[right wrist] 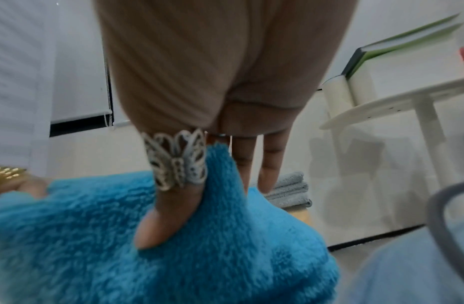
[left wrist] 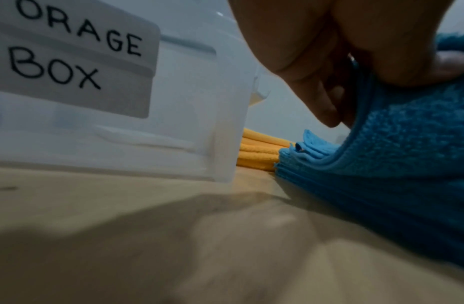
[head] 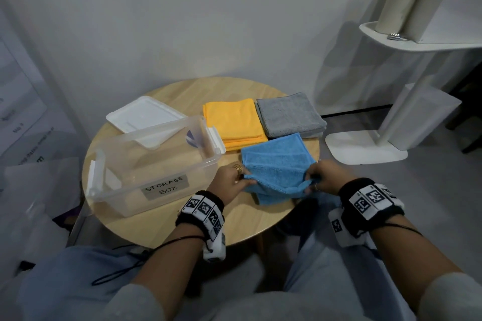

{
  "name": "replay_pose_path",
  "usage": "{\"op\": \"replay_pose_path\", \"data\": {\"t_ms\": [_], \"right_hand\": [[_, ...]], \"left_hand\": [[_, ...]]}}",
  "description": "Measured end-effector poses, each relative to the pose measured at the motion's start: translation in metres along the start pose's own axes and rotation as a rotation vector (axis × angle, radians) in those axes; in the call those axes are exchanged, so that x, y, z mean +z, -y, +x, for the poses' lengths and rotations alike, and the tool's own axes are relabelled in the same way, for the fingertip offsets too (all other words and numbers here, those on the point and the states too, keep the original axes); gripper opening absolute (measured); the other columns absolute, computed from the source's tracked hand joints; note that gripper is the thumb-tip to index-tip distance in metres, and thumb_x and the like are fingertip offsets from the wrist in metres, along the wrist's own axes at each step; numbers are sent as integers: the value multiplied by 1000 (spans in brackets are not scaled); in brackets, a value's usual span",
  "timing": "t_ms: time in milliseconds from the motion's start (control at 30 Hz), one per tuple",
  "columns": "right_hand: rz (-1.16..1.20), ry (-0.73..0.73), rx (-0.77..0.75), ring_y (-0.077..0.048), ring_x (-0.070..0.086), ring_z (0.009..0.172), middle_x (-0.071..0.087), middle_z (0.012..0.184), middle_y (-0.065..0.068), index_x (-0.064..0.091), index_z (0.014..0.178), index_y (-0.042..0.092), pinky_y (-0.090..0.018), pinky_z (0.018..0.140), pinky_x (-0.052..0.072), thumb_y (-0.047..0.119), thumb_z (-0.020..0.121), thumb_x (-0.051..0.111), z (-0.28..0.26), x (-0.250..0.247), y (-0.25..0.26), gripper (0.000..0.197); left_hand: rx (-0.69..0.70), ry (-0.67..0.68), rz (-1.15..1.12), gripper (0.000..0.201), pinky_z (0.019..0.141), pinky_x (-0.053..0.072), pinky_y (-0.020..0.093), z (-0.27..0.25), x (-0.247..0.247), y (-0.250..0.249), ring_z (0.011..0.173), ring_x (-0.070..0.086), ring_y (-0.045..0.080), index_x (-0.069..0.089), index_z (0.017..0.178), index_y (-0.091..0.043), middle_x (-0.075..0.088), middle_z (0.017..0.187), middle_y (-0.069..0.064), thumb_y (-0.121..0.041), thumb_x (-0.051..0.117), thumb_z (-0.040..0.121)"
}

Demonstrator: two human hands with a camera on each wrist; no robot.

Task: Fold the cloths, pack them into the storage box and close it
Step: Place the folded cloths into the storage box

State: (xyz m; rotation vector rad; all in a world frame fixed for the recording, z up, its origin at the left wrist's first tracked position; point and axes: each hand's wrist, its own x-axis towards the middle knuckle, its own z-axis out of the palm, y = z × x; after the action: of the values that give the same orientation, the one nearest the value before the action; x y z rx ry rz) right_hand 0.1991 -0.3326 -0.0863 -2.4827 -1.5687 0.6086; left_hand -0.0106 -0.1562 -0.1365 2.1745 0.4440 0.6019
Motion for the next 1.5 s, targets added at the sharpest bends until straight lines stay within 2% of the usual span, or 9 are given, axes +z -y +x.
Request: {"op": "replay_pose_path", "data": {"t_ms": [167,400,600,700,900,1033,1233,1367,1500], "right_hand": [[768,-347,-136,6,54,55,61,56,13,58,69,9,-12,61,44,5,76,70,-18,-36,-2,14],[932,-449,-220,3,57,57,63,58,11,57,76,10,-13,59,48,1,81,63,-8,-61,18,12],[820,-466,-202,8,56,58,60,66,5,55,76,14,-8,59,45,-4,87,58,18,-78,21,21],[669,-581,-187,8,53,59,56,70,2,54,77,24,-7,62,42,-3,86,61,31,-96,19,30],[527,-712,-173,-15,62,85,67,88,-5,66,107,15,-23,83,46,4,81,69,22,-116,5,29],[293,-581,-148,-8,62,78,67,81,-1,72,89,2,-2,67,37,5,74,76,-6,-76,-9,16],[48,92,44,-8,44,88,50,88,5,60,95,15,-16,66,31,17,83,67,-15,11,-17,14],[56,85,106,-13,44,88,47,94,-1,41,88,18,-21,71,28,19,91,57,-13,1,-9,16],[443,-153,132,-22,51,80,55,82,-5,51,79,14,-25,65,38,11,92,55,0,-17,-2,14]], "left_hand": [[-87,-238,-328,20,62,46,13,22,-35,-54,63,57,-4,63,64,-16,60,66,-6,-7,73,78],[-132,-338,-417,22,61,49,25,41,-72,-89,61,56,14,63,66,3,60,67,12,-12,75,77],[-121,-227,-235,16,74,54,47,67,-86,-80,81,64,19,65,72,-9,67,92,10,-19,71,83],[-119,-205,-81,42,85,54,40,97,-89,-80,101,63,10,53,64,10,62,123,-4,-23,70,83],[51,-338,-48,11,80,44,13,114,-87,-103,87,60,6,70,89,-7,66,94,0,-12,72,80],[134,-240,-6,20,94,34,2,68,-56,-73,96,59,0,74,96,-2,70,101,4,-3,73,76],[-117,256,278,23,85,33,9,-2,0,-7,109,61,25,66,109,1,67,112,15,-4,60,88],[-197,336,257,30,84,34,17,-3,2,0,110,56,21,56,121,-3,60,117,10,-17,52,95],[-275,67,-81,35,83,43,28,25,0,-3,96,56,18,57,104,-9,60,100,4,-40,52,91]]}}
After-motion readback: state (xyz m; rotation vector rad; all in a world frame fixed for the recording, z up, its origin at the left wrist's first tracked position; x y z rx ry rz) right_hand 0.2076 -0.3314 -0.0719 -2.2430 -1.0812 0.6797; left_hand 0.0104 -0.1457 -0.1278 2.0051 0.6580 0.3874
